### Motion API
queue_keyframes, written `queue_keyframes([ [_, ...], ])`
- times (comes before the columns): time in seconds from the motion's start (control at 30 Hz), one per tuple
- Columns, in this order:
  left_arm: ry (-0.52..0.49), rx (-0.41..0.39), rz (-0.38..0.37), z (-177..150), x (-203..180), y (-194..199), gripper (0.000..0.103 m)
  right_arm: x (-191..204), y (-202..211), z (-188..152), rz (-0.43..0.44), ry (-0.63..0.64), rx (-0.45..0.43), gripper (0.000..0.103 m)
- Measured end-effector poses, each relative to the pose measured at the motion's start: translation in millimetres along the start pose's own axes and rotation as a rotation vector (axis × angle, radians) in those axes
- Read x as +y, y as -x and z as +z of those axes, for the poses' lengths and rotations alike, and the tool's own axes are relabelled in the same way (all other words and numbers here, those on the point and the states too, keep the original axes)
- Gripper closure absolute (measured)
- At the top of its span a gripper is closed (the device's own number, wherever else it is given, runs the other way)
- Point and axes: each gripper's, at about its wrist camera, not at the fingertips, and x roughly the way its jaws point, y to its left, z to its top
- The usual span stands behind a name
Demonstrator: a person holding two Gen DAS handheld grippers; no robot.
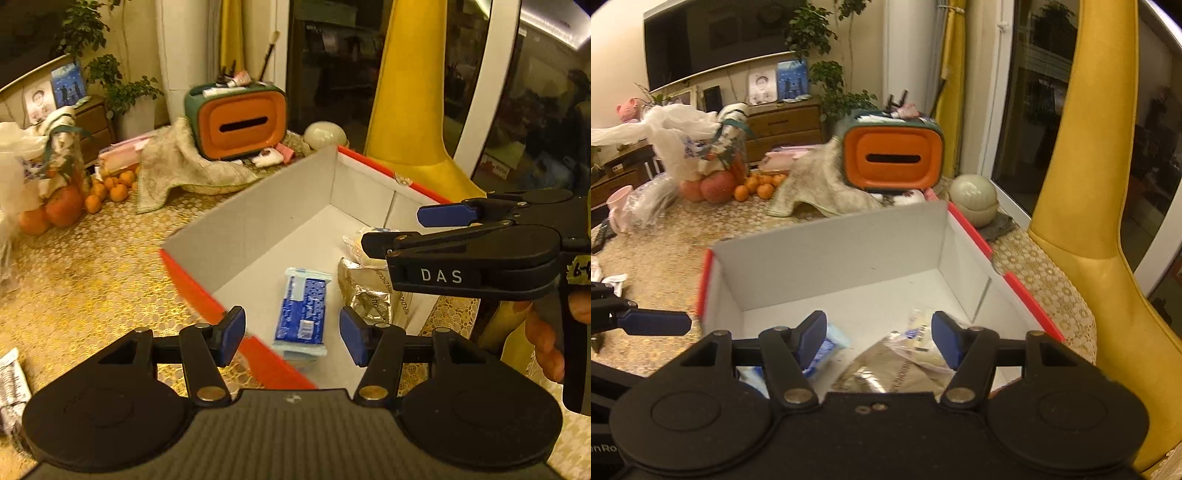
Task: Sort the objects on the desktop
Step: 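Move both open tools back over the table items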
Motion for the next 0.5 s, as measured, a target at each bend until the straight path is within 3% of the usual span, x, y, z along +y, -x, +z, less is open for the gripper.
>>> queue_keyframes([
  [0.5,0.094,-0.096,0.098,-44.4,62.9,86.3,0.048,82.2,42.9,3.9,0.088,0.104,-0.035,0.039],
])
